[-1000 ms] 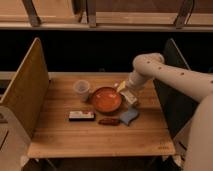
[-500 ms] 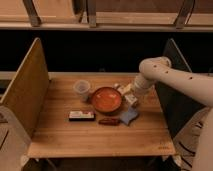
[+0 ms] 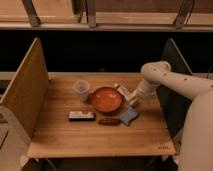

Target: Place the white sponge in the ceramic cup

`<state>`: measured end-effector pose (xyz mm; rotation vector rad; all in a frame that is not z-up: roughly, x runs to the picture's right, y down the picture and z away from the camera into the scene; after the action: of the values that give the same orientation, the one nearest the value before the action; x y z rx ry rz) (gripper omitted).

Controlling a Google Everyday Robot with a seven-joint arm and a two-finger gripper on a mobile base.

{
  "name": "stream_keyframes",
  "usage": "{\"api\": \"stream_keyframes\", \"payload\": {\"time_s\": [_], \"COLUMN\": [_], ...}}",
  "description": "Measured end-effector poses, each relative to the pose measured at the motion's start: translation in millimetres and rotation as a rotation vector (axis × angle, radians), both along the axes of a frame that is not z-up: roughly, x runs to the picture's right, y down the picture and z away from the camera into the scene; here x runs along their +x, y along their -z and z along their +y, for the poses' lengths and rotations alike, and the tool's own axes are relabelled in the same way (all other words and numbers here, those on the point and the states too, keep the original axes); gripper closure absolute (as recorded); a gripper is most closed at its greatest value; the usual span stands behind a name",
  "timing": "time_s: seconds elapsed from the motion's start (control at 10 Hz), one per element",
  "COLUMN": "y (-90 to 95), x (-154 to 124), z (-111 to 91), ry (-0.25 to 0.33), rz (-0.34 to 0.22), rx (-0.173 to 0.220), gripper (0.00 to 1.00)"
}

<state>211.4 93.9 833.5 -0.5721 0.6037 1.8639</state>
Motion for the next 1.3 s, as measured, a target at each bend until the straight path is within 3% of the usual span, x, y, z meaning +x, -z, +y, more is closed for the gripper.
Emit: {"api": "stream_keyframes", "payload": {"time_s": [0.2,0.6,1.3], "y": [-5.1,-5.0,-23.0], "x": [0,-1,-32], "z": [9,8,47], "ry": [-0.015,-0.012,0.043], "rz": [0.003,0.002,-0.037], "rx": [-0.034,-0.032,-0.144], "gripper": [0.33,0.33,0.33]}}
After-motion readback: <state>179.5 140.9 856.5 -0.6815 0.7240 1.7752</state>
